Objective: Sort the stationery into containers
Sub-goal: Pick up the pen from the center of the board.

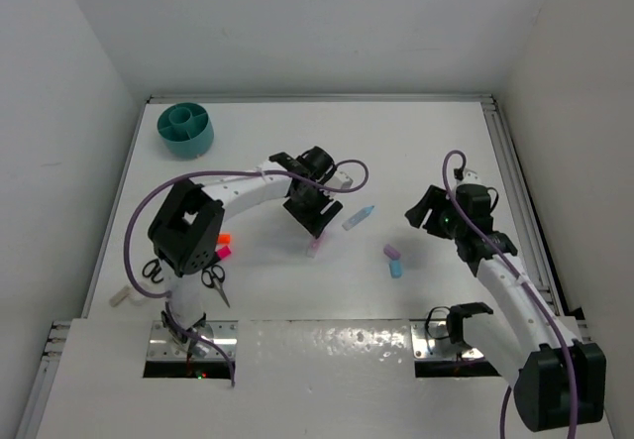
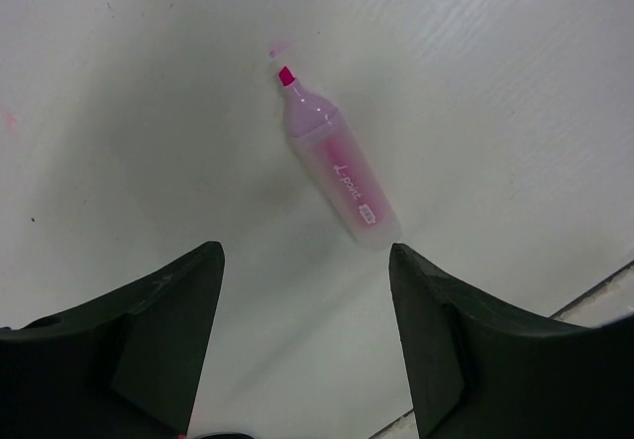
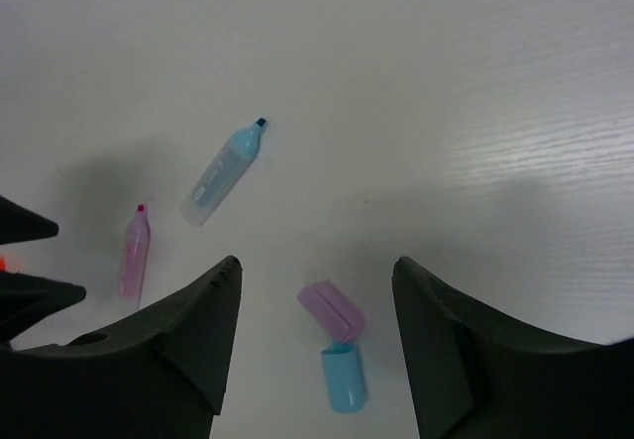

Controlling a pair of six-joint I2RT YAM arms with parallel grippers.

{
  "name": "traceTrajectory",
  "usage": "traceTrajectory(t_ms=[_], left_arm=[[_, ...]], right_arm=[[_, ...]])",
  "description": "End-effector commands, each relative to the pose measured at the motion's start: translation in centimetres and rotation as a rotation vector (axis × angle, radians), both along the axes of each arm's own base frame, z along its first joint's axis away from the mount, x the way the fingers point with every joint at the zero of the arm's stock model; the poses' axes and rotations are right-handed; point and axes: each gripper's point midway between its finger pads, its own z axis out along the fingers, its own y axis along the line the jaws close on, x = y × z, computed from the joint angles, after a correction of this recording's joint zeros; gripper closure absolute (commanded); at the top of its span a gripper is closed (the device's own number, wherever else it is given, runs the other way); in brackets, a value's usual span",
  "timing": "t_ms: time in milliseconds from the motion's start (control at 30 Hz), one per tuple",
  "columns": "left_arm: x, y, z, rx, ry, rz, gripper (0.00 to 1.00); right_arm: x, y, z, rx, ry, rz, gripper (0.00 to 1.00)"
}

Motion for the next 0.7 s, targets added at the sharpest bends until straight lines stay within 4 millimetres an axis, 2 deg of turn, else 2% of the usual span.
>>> traceTrajectory(t_ms=[0,267,400,467,600,667], left_arm=[[0.7,-0.2,-0.9,0.026,-0.007,0.074,0.34],[0.5,-2.1,-3.3,-0.011,0.009,0.067,0.31],[-0.2,-1.8,-4.3,-0.004,0.021,0.061,0.32],[-0.5,-1.6,-4.8,0.005,0.027,0.059,0.35],[-1.3,-1.2,-5.9,0.015,0.048,0.066,0.50],[-1.6,-1.3,-6.0,0.008,0.059,0.066,0.53]], right_arm=[[0.4,1.8,0.8,0.053,-0.031,0.055,0.38],[-0.3,1.6,0.0,-0.010,-0.022,0.044,0.34],[-0.5,1.8,-0.3,-0.035,0.001,0.071,0.34],[-0.7,2.0,-0.8,-0.031,0.022,0.081,0.33],[-1.1,2.6,-1.4,-0.001,0.050,0.098,0.32],[-1.2,2.7,-1.8,-0.001,0.061,0.097,0.32]])
